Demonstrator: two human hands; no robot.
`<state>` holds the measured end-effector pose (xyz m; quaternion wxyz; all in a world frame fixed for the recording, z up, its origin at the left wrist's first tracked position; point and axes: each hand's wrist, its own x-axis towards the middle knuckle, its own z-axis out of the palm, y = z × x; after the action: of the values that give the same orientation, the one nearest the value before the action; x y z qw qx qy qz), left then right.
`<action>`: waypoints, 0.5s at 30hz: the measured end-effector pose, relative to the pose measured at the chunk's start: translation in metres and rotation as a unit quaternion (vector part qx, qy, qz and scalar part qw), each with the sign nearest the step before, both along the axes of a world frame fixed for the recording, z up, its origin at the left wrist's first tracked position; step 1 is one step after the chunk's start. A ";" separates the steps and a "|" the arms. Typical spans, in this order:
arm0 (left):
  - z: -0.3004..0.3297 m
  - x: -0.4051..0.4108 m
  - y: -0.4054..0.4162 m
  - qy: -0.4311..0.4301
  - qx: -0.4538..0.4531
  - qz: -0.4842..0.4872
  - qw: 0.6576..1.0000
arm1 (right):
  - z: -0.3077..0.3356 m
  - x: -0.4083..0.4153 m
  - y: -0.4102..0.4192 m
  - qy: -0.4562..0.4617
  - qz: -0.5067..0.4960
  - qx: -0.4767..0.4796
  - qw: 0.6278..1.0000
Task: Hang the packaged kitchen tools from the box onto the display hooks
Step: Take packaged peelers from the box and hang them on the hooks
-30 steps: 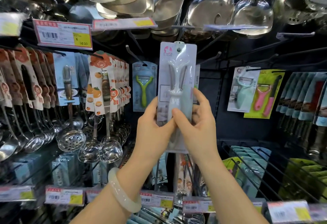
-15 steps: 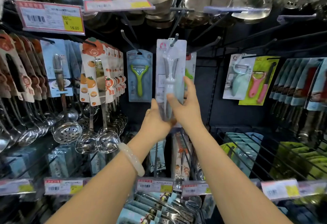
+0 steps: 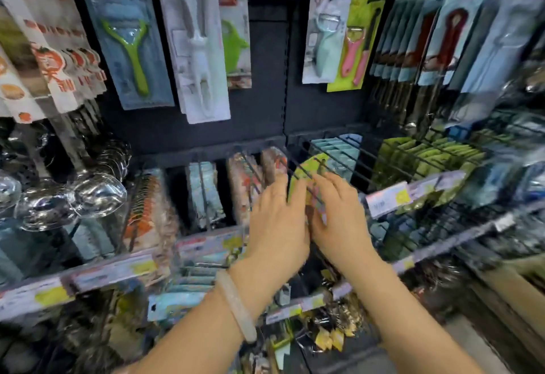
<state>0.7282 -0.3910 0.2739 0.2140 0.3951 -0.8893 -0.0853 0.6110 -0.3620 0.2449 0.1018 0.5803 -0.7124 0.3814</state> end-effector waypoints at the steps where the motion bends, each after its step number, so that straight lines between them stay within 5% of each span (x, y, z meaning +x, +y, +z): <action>1: -0.010 -0.010 0.008 -0.012 0.004 -0.026 1.000 | -0.012 -0.009 0.016 0.003 -0.018 0.011 1.000; 15: -0.141 -0.119 0.121 -0.279 0.070 -0.241 0.927 | -0.144 -0.088 0.185 -0.084 -0.205 0.314 0.923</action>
<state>0.6095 -0.2695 0.1333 -0.0982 0.1911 -0.9732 -0.0820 0.5229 -0.1766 0.1014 -0.0698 0.3896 -0.9050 0.1560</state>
